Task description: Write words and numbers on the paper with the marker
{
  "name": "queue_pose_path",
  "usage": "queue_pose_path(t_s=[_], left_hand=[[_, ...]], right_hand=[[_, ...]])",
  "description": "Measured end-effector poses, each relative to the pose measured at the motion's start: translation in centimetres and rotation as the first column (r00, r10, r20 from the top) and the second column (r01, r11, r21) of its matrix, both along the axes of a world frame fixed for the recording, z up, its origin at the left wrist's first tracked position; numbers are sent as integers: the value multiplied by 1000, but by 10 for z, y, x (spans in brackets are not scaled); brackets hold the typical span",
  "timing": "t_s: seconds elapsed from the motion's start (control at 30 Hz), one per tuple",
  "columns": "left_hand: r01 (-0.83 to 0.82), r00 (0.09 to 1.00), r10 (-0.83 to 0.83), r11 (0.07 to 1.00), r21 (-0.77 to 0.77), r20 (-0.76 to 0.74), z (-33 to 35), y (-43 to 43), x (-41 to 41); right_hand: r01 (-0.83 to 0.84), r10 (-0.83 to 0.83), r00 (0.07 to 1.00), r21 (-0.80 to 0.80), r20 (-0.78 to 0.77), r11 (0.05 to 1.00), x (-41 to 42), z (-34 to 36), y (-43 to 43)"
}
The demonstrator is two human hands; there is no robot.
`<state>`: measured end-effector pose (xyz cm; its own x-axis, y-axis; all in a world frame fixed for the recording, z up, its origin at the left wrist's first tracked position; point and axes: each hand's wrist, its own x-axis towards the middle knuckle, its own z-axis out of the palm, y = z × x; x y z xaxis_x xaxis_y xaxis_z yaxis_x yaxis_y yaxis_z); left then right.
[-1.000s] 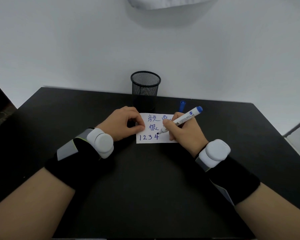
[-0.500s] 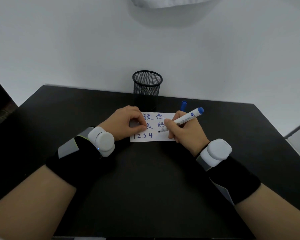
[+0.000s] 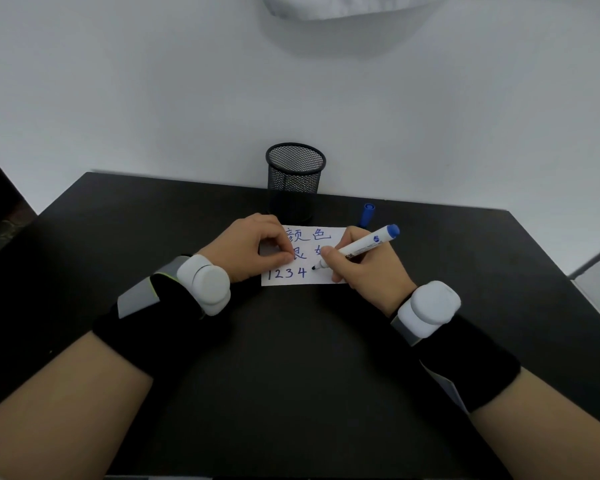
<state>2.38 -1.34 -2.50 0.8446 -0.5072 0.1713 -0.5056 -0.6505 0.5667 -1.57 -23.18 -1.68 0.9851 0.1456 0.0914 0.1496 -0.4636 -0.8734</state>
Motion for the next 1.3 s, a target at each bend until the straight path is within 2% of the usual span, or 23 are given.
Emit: queue_pose_path(t_s=[0.5,0.73,0.9,1.13,1.3], left_hand=[[-7,1000,7,1000,1,4,0,0,0],[-3,1000,3,1000,7,-9,1,0,-1],[-4,1000,4,1000,6,-24,2,1,-1],[-12,999,11,1000,23,39,0,-3,-1],[-13,1000,13,1000,18,21,0,-1,-1]], right_hand=[[-7,7,1000,-11,-7,1000,0,1,1],[61,-61,998,7,9,998,1,0,-1],[126,-126,992,80,-2,989,2,3,-4],[51,-48,998,82,-44,995,0,3,4],[54,-50,998,87,-42,995,0,4,4]])
